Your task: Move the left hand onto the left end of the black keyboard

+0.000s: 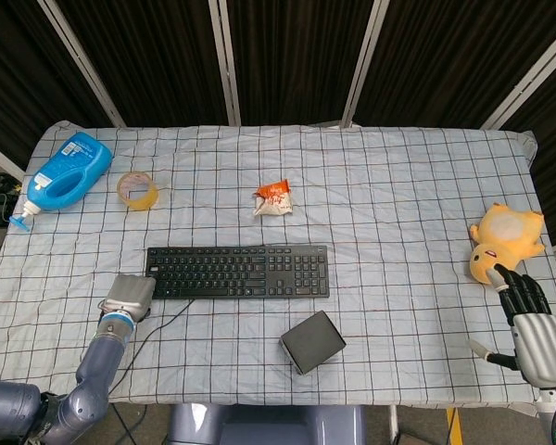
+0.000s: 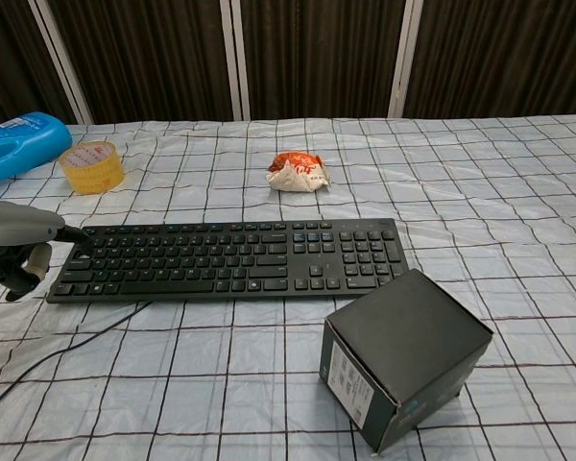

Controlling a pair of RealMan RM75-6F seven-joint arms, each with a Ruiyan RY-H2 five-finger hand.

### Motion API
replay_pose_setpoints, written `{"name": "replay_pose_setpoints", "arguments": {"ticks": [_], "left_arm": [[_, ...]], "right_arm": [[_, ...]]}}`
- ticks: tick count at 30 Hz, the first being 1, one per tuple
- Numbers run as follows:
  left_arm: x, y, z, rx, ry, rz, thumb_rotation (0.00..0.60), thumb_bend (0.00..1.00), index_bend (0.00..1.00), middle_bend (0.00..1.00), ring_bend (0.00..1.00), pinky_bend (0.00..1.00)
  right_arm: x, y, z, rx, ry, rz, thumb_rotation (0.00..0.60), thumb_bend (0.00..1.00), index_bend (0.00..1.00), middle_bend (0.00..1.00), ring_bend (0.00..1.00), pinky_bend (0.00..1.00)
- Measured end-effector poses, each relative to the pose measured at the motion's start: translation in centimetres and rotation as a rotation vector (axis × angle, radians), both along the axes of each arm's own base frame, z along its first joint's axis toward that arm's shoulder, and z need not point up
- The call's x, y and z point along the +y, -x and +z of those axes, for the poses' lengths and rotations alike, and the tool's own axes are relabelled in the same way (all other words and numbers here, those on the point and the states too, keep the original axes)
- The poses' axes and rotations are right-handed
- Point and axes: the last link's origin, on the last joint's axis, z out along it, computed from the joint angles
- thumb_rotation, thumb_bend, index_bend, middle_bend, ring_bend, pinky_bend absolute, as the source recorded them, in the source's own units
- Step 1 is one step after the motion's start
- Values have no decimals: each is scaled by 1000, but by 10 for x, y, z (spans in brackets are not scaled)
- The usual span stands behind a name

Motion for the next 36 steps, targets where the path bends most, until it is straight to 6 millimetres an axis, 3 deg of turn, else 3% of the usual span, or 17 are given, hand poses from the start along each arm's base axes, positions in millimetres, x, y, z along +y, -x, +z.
{"name": "replay_pose_setpoints", "arguments": {"ticks": [17, 36], "left_arm": [[3, -6, -16, 12, 29, -1, 600, 1000, 118, 815, 718, 503], [4, -9, -21, -5, 20, -13, 600, 1000, 119, 814, 717, 504]], "right_arm": [[0, 0, 1, -10, -1, 0, 600, 75, 24, 0, 0, 0], [0, 0, 0, -12, -6, -2, 600, 75, 24, 0, 0, 0]]}}
